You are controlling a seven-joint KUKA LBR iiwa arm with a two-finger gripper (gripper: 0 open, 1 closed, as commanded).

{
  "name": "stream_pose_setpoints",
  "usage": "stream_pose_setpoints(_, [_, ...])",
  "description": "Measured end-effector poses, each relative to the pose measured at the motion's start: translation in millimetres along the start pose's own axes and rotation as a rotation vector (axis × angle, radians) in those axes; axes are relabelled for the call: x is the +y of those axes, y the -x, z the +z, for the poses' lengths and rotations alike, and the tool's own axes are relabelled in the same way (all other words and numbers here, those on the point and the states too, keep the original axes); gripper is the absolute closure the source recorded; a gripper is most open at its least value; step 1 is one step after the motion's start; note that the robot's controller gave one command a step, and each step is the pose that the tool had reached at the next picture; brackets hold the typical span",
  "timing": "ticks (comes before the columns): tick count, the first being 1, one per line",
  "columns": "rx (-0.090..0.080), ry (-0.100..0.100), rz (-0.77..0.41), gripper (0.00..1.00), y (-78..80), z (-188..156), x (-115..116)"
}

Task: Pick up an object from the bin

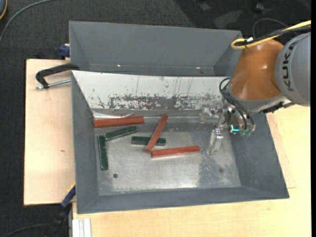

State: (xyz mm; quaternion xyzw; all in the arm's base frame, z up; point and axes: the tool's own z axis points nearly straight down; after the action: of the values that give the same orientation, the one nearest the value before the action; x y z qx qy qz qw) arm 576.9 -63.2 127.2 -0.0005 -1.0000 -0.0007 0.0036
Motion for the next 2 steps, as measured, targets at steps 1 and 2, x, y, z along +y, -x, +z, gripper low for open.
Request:
stream_pose_setpoints(1, [-0.001,0.003,-0.148,0.00,-24.1,59.5,75.9])
stream_pose_setpoints(2, [-0.014,0.000,-0.106,0.00,-31.2,24.9,94.0])
